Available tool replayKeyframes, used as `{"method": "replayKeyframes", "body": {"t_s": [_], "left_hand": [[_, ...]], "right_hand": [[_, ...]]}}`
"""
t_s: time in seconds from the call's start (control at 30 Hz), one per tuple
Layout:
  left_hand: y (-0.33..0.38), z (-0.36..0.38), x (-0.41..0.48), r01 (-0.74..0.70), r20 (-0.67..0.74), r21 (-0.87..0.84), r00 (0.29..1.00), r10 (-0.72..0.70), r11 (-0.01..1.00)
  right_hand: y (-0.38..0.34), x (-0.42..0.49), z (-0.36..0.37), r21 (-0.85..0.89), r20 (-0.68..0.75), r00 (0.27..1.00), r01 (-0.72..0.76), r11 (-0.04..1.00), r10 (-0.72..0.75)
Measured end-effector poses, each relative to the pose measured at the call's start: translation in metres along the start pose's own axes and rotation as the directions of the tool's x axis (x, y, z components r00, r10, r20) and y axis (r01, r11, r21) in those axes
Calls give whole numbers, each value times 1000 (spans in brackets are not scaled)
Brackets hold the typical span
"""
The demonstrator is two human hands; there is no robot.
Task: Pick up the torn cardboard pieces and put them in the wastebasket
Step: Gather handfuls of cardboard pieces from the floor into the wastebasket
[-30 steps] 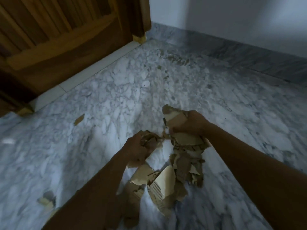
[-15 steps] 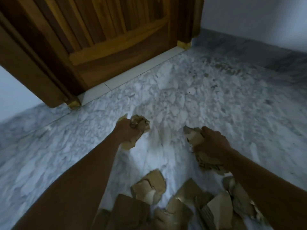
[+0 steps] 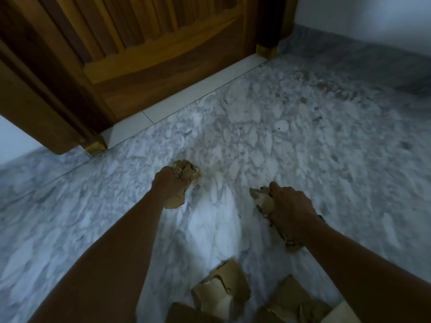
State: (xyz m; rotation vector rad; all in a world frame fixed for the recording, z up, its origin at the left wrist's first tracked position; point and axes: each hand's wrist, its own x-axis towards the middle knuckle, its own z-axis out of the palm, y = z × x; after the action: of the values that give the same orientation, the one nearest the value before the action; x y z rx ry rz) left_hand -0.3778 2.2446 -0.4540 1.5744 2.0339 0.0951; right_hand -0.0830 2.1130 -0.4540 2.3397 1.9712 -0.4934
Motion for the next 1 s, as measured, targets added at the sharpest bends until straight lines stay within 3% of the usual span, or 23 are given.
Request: {"method": "replayKeyframes", "body": {"t_s": [0.27,0.37,0.47,0.63,0.77,0.9,1.0], "left_hand": [[8,18,-21,39,-89,-92,995,-47,995],[7,29,-43,21,-135,62,991,-13,998],[3,40,-65,-76,-175,-17,982,72,997],[4,42,-105,-192,-117,-255,979,167,948],[25,46,-147,-232,-29,-313,972,235,921],[53,50,-182,-214,151,-347,948,280,913],[82,60,-215,-258,210,-342,916,341,904]], "right_hand": [[4,-8,1,38,4,1000,3,999,-4],[7,-18,6,81,-77,997,-1,997,7],[4,-32,13,45,-184,983,5,999,3],[-4,-51,12,-7,-226,974,-10,1000,9],[9,-74,-16,220,-152,988,7,976,27],[75,-109,-57,256,-258,966,45,966,23],[149,-140,-74,144,-253,962,-69,987,104]]}}
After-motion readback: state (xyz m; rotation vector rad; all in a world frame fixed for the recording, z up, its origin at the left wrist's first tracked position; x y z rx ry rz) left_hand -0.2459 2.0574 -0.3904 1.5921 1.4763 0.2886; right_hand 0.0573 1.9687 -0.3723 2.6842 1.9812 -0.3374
